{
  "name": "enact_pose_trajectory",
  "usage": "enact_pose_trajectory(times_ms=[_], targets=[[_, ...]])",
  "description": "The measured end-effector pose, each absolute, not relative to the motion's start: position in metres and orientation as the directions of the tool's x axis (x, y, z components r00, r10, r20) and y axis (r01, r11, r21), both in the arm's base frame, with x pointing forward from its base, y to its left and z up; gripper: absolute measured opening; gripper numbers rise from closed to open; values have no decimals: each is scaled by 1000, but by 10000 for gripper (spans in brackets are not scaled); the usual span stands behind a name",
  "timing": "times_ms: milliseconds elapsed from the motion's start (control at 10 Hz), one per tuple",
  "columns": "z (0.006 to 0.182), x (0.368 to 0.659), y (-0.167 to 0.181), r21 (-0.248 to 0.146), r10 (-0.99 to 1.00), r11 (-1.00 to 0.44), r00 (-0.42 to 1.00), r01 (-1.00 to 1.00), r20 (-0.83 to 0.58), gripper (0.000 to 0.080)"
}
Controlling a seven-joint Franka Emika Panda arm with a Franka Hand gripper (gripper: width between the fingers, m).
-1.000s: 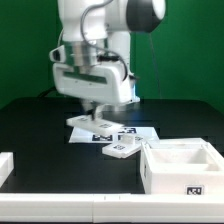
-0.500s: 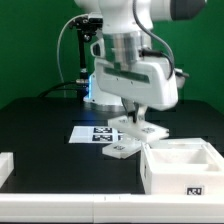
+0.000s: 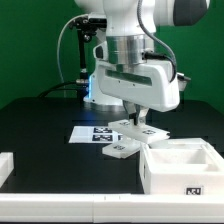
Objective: Assemble cabinet
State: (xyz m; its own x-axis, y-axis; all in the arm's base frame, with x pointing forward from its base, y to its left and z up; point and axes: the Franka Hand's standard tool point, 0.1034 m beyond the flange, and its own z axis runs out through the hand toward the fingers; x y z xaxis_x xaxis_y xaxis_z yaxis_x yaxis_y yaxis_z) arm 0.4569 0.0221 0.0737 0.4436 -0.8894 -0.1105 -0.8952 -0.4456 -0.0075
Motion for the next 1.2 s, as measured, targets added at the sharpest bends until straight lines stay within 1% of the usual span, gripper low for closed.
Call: enact_pose_trajectory(times_ms=[100, 200, 300, 500, 600, 700, 800, 900, 1000, 1100, 1200], targets=[[78, 451, 34, -16, -919, -386, 386, -923, -80, 64], [76, 440, 51, -4, -937, -346, 345, -938, -56, 64], [73, 439, 70, 6, -949, -314, 314, -949, -17, 64], [65, 434, 96, 14, -949, -314, 315, -949, 33, 64], [66, 435, 93, 8, -940, -339, 339, -941, 23, 64], [68, 431, 92, 37, -964, -265, 265, -963, -8, 64], [75, 432, 96, 79, -983, -181, 177, -980, -53, 64], [79, 438, 94, 68, -993, -107, 103, -992, -66, 64], [80, 443, 87, 42, -996, -50, 46, -998, -82, 64], [82, 447, 80, 29, -996, -21, 18, -999, -87, 64], [80, 445, 83, 34, -996, -30, 27, -999, -85, 64]])
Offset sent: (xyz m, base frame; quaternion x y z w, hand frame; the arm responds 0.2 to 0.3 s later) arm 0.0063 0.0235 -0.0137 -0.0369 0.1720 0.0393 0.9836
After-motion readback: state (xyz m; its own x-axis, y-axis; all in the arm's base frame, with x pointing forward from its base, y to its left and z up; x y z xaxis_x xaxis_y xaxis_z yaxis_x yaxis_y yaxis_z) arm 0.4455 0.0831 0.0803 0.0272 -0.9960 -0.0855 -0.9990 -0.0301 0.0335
